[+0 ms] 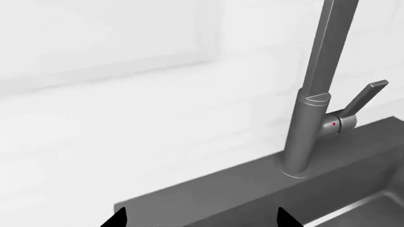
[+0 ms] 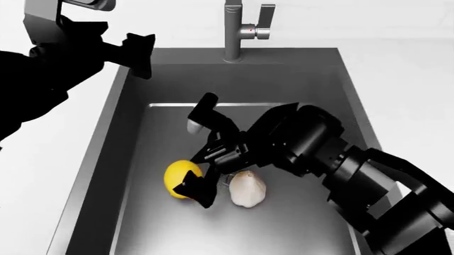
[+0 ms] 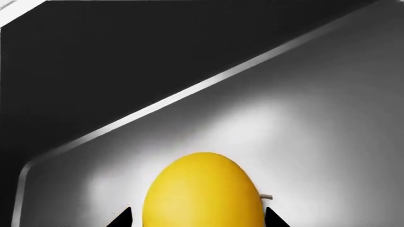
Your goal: Pick up the fruits and vegetables and place them in the sink. Turn on the sink faucet to wash them. Then turn the sink off and put them in the tray.
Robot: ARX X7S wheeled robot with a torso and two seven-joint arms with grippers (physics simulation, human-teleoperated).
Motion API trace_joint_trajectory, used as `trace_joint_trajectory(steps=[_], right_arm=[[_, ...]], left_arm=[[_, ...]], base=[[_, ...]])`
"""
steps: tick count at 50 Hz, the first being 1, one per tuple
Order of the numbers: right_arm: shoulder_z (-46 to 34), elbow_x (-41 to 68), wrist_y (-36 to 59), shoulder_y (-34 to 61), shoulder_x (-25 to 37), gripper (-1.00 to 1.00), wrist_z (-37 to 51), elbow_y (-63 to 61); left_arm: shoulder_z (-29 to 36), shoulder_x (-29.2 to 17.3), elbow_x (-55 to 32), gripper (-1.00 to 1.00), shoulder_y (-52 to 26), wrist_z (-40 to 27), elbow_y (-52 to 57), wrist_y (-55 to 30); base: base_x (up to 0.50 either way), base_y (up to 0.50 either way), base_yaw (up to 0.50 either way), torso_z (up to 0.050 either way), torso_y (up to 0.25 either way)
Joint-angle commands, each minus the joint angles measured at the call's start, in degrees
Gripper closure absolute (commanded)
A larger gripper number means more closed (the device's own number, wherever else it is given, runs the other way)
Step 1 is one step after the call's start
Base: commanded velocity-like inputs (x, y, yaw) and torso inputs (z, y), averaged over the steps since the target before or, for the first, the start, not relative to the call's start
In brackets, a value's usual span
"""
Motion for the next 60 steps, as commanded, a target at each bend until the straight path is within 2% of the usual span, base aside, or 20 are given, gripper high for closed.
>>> trace_joint_trajectory(steps=[1, 14, 15, 26, 35, 50, 60], right_arm=[[-1.38, -1.04, -1.10, -0.75, -1.02, -1.00, -0.62, 1.34], [-3.04, -4.42, -6.72, -1.41, -5.06, -1.00, -3.42, 10.26], [-3.03, -4.70, -7.14, -1.56, -5.22, 1.00, -3.07, 10.77], [-1.71, -5.37, -8.42, -3.14, -2.69, 1.00, 3.28, 6.04], [2.73, 0.52, -1.97, -2.75, 5.29, 1.00, 11.72, -13.06], [17.26, 16.14, 9.34, 2.15, 17.49, 1.00, 27.84, -32.57], [29.23, 31.54, 18.20, 9.59, 27.73, 1.00, 45.56, -40.66]], left_arm=[[-2.11, -0.21, -1.73, -1.00, 0.90, -1.61, 0.62, -0.77], [-3.99, -1.74, -3.64, -1.00, 3.01, -3.56, 3.85, -2.00], [-3.99, -1.79, -3.70, -1.00, 3.09, -3.55, 3.99, -1.99], [-3.77, -1.45, -4.05, -1.00, 2.70, -3.48, 4.17, -2.00], [-2.93, -1.19, -3.83, -1.00, 2.12, -2.94, 4.16, -1.77], [2.58, -0.22, -0.34, -1.00, -3.88, 0.98, -0.33, -1.65], [9.23, -0.44, 0.14, -1.00, -9.18, 7.08, -1.26, -5.68]], base=[[0.00, 0.00, 0.00, 0.000, 0.000], [0.00, 0.00, 0.00, 0.000, 0.000], [0.00, 0.00, 0.00, 0.000, 0.000], [0.00, 0.00, 0.00, 0.000, 0.000], [0.00, 0.00, 0.00, 0.000, -0.002], [0.00, 0.00, 0.00, 0.000, 0.000], [0.00, 0.00, 0.00, 0.000, 0.000]])
